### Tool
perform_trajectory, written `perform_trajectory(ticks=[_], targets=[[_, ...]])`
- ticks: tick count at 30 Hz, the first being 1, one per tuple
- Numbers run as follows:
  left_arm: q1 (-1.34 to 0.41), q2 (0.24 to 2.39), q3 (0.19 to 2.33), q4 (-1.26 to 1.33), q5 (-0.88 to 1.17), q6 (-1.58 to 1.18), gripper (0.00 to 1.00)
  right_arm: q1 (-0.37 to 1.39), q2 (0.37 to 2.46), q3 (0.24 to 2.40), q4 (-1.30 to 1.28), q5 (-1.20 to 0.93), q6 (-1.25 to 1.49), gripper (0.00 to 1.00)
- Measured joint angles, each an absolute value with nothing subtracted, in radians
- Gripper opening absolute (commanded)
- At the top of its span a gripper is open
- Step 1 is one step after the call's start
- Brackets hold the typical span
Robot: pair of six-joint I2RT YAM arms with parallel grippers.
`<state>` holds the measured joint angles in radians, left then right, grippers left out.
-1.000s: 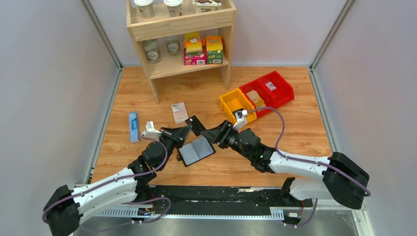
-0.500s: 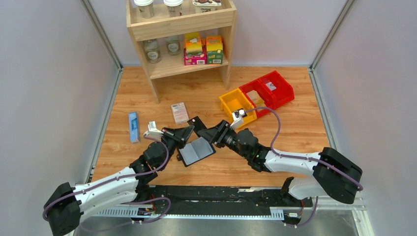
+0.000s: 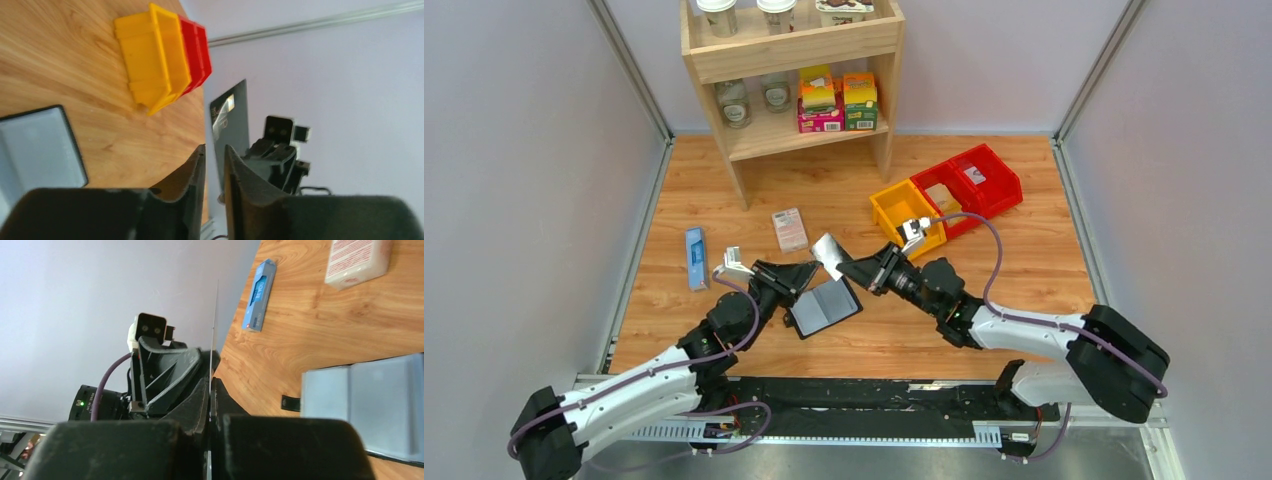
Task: Take the credit cards out of the card holder
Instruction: Place the credit card in the storage box.
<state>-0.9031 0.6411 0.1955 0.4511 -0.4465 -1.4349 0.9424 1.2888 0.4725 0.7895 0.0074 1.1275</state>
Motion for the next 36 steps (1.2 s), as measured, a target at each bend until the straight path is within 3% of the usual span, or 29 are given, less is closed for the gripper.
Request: perform_trajectory(ticks=[3,8,12,20,26,30,36], targets=[[-0.904,0.573,0.231,0.283,-0.408,-1.347,0.55,0.875,1.237,0.461,0.732,-0.062,1.087,0.00],[-0.904,0.496,0.380,-0.003,-0.361,-1.142,0.75,0.730,1.147,0.511,0.490,-0.235,0.948,0.00],[-0.904,0.446,0.446,-0.124,-0.308,-0.942,0.83,0.686,1.116,0.622,0.239,-0.378,0.779,0.00],[-0.813,0.605,0.590,-0.216,-0.045,-0.603,0.86,0.686,1.048,0.727,-0.076,-0.581,0.499,0.00],[-0.617,0.695,0.573,-0.107,0.319,-0.513,0.85,0.686,1.046,0.735,-0.162,-0.691,0.406,0.00],[-0.591,0.767,0.573,-0.013,0.508,-0.496,0.84,0.686,1.046,0.736,-0.176,-0.741,0.370,0.00],[-0.591,0.841,0.580,0.040,0.694,-0.462,0.74,0.686,1.046,0.742,-0.174,-0.791,0.339,0.00]])
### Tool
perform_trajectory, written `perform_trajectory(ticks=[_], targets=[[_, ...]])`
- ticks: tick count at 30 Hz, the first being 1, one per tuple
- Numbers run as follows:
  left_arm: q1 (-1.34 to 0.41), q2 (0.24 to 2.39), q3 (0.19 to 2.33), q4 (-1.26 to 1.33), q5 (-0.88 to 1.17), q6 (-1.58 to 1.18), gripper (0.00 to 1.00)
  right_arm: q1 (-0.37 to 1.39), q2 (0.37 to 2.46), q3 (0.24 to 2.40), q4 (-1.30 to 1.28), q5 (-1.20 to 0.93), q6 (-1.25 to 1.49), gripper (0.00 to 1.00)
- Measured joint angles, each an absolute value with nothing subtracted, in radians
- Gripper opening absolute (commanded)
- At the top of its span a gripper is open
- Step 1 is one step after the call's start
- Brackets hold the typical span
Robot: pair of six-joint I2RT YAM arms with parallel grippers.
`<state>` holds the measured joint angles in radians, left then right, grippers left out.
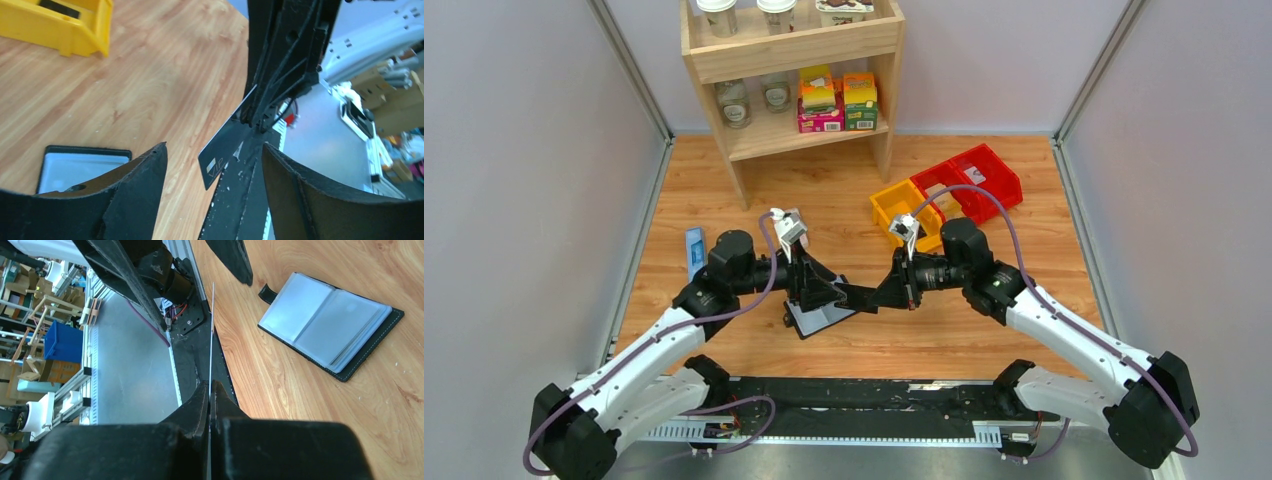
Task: Take the credit cards out of the card holder
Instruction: Place the credit card in the storage box.
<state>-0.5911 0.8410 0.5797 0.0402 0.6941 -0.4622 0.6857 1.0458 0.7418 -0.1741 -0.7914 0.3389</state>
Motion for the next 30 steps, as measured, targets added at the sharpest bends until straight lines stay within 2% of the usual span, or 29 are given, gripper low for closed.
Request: perform_trajectory(ticks=[6,8,9,11,14,17,19,23,30], targets=[[-0.591,0.919,0.604,0.058,0.809,-0.448,0.37,0.686,1.045,0.744,-0.157,-0.823,0.318,0.00],[-0.591,0.936,0.605,0.080,0.831,-0.452,0.19,0.686,1.045,0.746,-0.155,-0.829,0.313,0.01],[-0.591,0.941,0.605,0.093,0.841,-0.457,0.02,0.686,1.045,0.747,-0.155,-0.832,0.310,0.02],[-0.590,0.944,0.605,0.118,0.860,-0.467,0.00,0.686,1.044,0.747,-0.152,-0.831,0.306,0.09],[-0.591,0.930,0.605,0.146,0.862,-0.474,0.00,0.681,1.031,0.748,-0.151,-0.801,0.310,0.45],[-0.590,0.895,0.602,0.167,0.821,-0.493,0.00,0.675,0.989,0.733,-0.123,-0.731,0.331,0.71],[-0.590,0.852,0.586,0.196,0.776,-0.520,0.00,0.667,0.946,0.702,-0.080,-0.684,0.362,0.82],[-0.590,0.743,0.533,0.245,0.638,-0.609,0.00,0.651,0.854,0.602,0.041,-0.587,0.452,0.90],[-0.591,0.589,0.366,0.385,0.372,-0.841,0.00,0.651,0.846,0.361,0.445,-0.505,0.718,0.94]])
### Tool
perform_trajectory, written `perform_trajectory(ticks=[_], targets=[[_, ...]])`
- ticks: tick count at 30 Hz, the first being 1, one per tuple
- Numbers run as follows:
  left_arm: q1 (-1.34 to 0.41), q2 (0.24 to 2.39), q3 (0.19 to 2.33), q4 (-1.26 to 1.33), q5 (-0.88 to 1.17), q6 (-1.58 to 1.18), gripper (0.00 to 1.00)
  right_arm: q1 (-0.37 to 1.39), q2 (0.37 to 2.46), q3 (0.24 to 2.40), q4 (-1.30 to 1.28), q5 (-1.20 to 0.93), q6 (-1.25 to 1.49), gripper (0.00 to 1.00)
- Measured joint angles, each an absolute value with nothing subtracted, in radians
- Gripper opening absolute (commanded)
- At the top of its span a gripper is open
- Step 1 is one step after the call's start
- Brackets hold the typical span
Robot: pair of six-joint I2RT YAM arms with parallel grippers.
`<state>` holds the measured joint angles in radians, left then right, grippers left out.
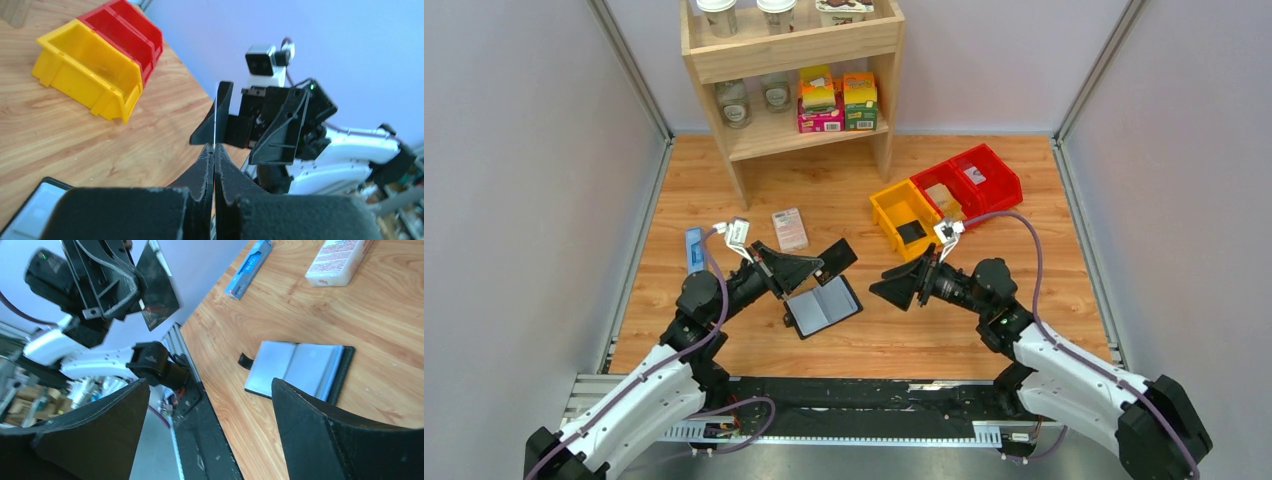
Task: Take the credit cards out of the card holder
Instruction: Place the credit card in the storage box.
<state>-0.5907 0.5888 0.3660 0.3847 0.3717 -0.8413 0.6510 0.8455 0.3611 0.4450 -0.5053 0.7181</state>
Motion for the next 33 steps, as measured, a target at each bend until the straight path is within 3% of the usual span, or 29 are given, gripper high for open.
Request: perform_trajectory(ticks=[9,19,22,26,28,31,33], targets=[[-0.707,0.579,0.326,0.474,0.129,-1.017,0.00,0.665,1.089,0.358,0.861,-0.500,0.955,0.83],[-0.749,0.655,0.316,0.551,0.024,-1.077,0.00,0.699,1.259,0.459,1.117,-0.511,1.074,0.58],[-0.752,0.671,0.312,0.570,0.013,-1.096,0.00,0.702,1.286,0.473,1.143,-0.514,1.087,0.41],[-0.756,0.681,0.310,0.595,-0.002,-1.111,0.00,0.706,1.317,0.481,1.158,-0.515,1.101,0.05],[-0.758,0.679,0.304,0.606,-0.010,-1.119,0.00,0.706,1.323,0.481,1.159,-0.514,1.104,0.00],[-0.760,0.667,0.289,0.619,-0.020,-1.130,0.11,0.706,1.324,0.481,1.153,-0.514,1.099,0.00],[-0.764,0.648,0.276,0.606,-0.031,-1.135,0.27,0.704,1.322,0.481,1.132,-0.515,1.087,0.00]])
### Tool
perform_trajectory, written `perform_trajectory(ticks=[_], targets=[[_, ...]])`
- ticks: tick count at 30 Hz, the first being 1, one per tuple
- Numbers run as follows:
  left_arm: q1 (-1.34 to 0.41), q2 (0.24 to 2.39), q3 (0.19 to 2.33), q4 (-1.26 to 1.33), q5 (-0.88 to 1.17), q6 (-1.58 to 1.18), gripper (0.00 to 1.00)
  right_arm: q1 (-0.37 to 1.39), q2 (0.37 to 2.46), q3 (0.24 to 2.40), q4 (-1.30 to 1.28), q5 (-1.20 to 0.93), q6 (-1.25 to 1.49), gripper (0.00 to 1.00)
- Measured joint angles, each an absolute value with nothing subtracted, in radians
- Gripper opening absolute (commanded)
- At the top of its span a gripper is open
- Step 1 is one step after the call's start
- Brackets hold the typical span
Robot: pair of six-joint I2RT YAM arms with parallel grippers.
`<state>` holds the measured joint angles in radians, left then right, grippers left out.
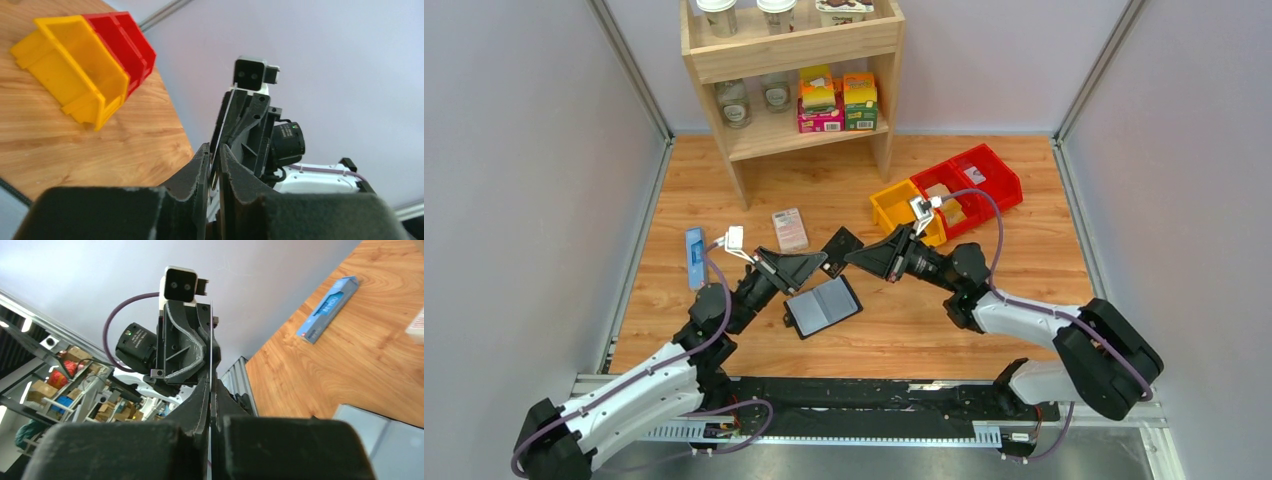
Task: Take the credit cards out of the card holder
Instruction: Place the credit card in the storage box.
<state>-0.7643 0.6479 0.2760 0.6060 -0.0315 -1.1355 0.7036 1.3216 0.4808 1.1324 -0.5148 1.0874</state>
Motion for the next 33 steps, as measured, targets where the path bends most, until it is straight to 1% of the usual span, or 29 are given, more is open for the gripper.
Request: perform_trajectory(ticks=[1,2,3,4,5,6,8,10,13,17,19,25,33], targets=[[-0.765,0.629,0.272,0.580,-0.042,-1.135,0.38,0.703,1.318,0.481,1.116,-0.517,1.080,0.00],[-0.765,0.606,0.268,0.543,-0.063,-1.133,0.45,0.698,1.308,0.481,1.089,-0.520,1.068,0.00],[-0.764,0.577,0.266,0.501,-0.088,-1.128,0.47,0.684,1.292,0.481,1.059,-0.521,1.053,0.00],[-0.764,0.542,0.266,0.451,-0.113,-1.121,0.54,0.665,1.271,0.482,1.021,-0.519,1.037,0.00],[-0.763,0.505,0.266,0.403,-0.134,-1.116,0.58,0.643,1.246,0.484,0.976,-0.517,1.017,0.00],[-0.763,0.466,0.268,0.346,-0.162,-1.110,0.64,0.625,1.227,0.488,0.939,-0.514,0.997,0.00],[-0.763,0.389,0.276,0.218,-0.215,-1.098,0.70,0.581,1.182,0.511,0.823,-0.505,0.948,0.00],[-0.763,0.327,0.299,0.077,-0.263,-1.089,0.73,0.532,1.142,0.553,0.686,-0.489,0.885,0.00],[-0.763,0.266,0.358,-0.136,-0.323,-1.058,0.73,0.456,1.113,0.628,0.495,-0.444,0.790,0.00],[-0.763,0.247,0.455,-0.363,-0.375,-1.013,0.73,0.354,1.111,0.701,0.290,-0.356,0.677,0.00],[-0.763,0.248,0.482,-0.434,-0.384,-0.995,0.74,0.320,1.122,0.719,0.221,-0.319,0.637,0.00],[-0.763,0.281,0.496,-0.581,-0.383,-0.973,0.74,0.258,1.271,0.782,0.102,-0.244,0.558,0.00],[-0.763,0.320,0.496,-0.625,-0.361,-0.973,0.74,0.254,1.500,0.818,0.064,-0.227,0.553,0.00]])
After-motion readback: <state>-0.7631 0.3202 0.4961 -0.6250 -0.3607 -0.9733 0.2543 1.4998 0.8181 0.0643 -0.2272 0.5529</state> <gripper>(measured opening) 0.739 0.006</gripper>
